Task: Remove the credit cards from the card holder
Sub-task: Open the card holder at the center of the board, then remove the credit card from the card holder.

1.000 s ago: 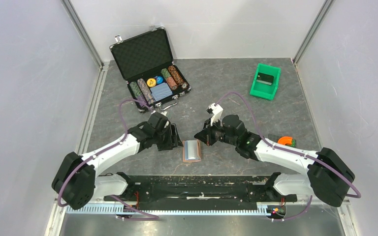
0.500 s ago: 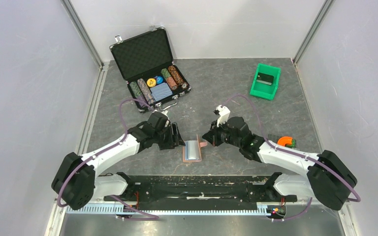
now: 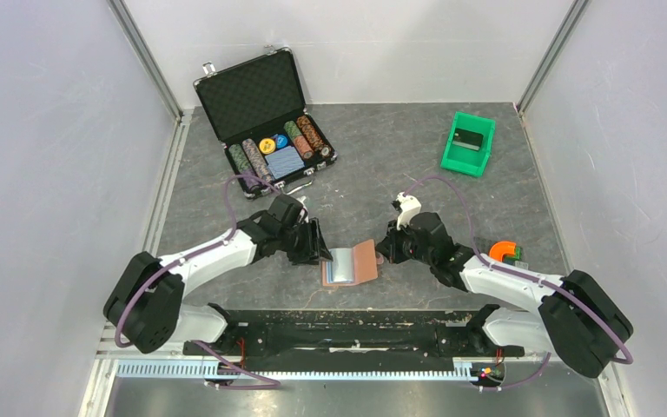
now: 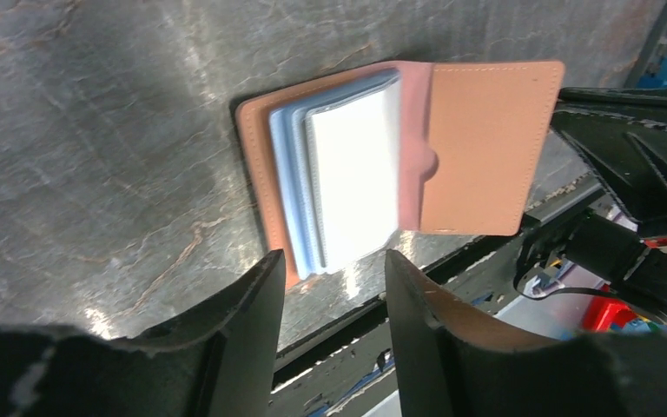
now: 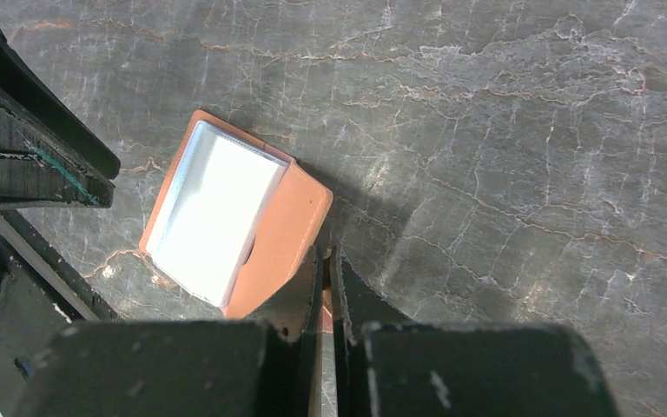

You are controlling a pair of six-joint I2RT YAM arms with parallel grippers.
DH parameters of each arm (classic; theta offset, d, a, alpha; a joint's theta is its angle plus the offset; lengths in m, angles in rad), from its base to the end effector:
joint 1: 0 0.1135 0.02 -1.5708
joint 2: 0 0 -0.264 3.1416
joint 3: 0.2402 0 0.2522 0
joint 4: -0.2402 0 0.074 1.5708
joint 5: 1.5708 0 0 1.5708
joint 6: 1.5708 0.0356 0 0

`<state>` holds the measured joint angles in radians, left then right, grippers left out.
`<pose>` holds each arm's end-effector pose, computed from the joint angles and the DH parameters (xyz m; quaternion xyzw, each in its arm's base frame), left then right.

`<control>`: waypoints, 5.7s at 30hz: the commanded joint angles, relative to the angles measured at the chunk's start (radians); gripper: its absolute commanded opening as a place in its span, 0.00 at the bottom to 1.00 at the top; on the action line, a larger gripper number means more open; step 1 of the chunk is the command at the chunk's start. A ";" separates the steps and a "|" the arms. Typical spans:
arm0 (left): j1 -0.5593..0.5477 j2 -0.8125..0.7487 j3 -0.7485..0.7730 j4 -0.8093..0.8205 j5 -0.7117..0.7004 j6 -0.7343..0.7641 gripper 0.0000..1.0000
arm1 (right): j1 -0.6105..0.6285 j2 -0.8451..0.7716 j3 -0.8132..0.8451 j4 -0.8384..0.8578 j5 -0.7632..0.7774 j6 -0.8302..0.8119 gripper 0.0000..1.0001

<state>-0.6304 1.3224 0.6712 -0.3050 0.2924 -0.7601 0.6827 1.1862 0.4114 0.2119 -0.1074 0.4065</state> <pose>0.1948 -0.1548 0.1803 -0.0171 0.9439 -0.2983 0.1408 0.1764 0.1484 0.1713 -0.1460 0.8625 0.2900 0.3881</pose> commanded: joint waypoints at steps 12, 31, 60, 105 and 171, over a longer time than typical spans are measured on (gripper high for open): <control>-0.004 0.102 0.041 0.195 0.193 -0.004 0.51 | -0.035 -0.020 -0.013 0.000 0.012 0.012 0.02; -0.011 0.251 0.060 0.339 0.287 -0.036 0.52 | -0.044 -0.135 0.069 0.048 -0.176 0.202 0.24; -0.009 0.056 0.025 0.047 -0.016 0.025 0.48 | 0.057 0.185 0.002 0.139 -0.069 0.161 0.16; -0.041 0.187 0.091 0.069 0.037 0.037 0.38 | 0.048 0.178 -0.028 0.163 -0.067 0.164 0.19; -0.171 0.423 0.240 0.423 0.194 -0.152 0.46 | 0.039 -0.349 0.052 -0.210 0.101 0.063 0.29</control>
<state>-0.7971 1.7161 0.8791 0.0441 0.4572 -0.8574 0.7242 0.8803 0.4049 0.0360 -0.0360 0.4961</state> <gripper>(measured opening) 0.451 0.286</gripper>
